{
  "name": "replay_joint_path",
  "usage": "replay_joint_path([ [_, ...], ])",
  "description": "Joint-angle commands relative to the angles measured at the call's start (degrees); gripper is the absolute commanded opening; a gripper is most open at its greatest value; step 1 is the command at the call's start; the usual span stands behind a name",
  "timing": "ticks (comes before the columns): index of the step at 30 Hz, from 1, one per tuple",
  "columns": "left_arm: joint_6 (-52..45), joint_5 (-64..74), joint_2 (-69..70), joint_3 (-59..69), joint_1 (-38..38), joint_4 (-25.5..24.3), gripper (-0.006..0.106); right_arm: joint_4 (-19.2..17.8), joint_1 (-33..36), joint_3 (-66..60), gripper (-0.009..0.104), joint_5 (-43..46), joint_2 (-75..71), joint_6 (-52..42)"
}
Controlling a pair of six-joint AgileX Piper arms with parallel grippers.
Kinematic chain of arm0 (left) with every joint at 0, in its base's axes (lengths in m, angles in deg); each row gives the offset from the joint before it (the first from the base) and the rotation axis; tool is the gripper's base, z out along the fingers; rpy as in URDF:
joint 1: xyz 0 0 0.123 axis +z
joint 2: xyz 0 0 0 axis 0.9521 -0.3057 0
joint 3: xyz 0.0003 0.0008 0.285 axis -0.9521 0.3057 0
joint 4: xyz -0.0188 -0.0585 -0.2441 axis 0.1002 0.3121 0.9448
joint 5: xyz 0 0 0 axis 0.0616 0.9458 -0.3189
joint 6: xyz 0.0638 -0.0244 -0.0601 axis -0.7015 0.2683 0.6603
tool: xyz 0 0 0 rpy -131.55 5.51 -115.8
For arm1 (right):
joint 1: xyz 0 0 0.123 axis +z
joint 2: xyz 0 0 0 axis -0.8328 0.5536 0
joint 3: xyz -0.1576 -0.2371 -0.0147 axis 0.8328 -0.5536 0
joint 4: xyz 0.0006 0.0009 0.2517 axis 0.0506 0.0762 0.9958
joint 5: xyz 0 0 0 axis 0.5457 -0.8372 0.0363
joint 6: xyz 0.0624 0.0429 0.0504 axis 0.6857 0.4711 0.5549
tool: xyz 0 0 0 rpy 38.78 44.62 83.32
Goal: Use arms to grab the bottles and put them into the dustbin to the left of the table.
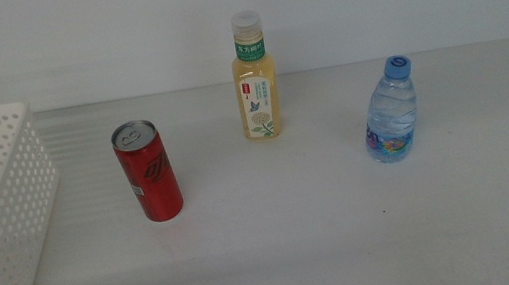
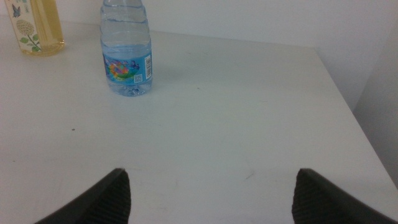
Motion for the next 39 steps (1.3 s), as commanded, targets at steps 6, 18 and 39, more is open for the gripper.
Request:
replay_joint_path([
  [6,0.77,-14.6,-4.67,0.1,-1.13,2.54,0.09,0.0,-0.31,0.39,0.068,4.17,-1.59,-0.86],
  [18,0.77,-51.67,-37.52,0.08,-14.22,0.51,0.09,0.0,-0.31,0.39,0.068,4.17,-1.59,-0.86],
  [39,0.77,-89.46,-72.91,0.34,-15.19,0.51,0.09,0.0,-0.31,0.39,0.068,4.17,-1.59,-0.86],
])
